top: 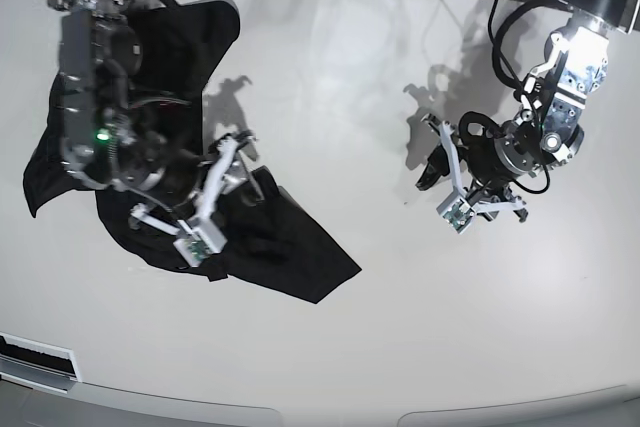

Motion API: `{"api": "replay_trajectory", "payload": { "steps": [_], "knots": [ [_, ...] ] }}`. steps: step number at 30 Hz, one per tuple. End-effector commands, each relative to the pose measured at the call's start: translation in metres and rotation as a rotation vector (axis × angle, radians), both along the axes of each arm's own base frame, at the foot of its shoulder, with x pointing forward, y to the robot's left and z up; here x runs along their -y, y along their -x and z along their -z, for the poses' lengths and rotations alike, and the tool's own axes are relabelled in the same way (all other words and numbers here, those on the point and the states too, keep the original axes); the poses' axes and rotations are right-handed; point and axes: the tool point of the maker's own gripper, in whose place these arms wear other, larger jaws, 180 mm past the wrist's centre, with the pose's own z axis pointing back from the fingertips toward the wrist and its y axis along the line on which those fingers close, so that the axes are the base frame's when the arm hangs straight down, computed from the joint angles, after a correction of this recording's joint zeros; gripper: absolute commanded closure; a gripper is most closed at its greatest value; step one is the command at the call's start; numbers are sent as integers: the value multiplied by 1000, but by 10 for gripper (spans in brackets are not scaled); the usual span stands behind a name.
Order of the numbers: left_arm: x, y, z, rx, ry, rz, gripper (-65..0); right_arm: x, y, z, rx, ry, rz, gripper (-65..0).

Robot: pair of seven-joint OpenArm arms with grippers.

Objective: Layout the t-shirt on the table in an organized manner, then fold the t-shirt properly
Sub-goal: 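Grasp the shirt with both grippers at separate points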

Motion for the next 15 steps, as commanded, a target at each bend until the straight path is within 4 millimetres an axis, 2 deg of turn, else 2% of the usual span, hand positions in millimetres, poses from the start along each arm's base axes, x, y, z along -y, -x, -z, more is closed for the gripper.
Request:
{"api": "replay_trajectory", "payload": {
  "steps": [1, 5, 9, 12, 14, 15],
  "knots": [
    [-4, -9, -13, 41, 4, -2, -286, -2, -16, -9, 50, -2, 22, -373],
    [-15, -9, -14, 41, -22, -3, -286, 3, -35, 23, 0, 93, 101, -373],
    [-25, -9, -15, 40, -41, -5, -286, -6, -38, 49, -77, 83, 53, -373],
    [-29, -9, -16, 39, -48, -6, -286, 6, -49, 65, -83, 118, 109, -367],
    [-28, -8, -16, 34, -32, -10, -286, 14, -54, 73, -86, 148, 150, -289],
    [-28, -8, -16, 32, -26, -11, -286, 16, -54, 77, -95, 162, 151, -216]
  ]
}}
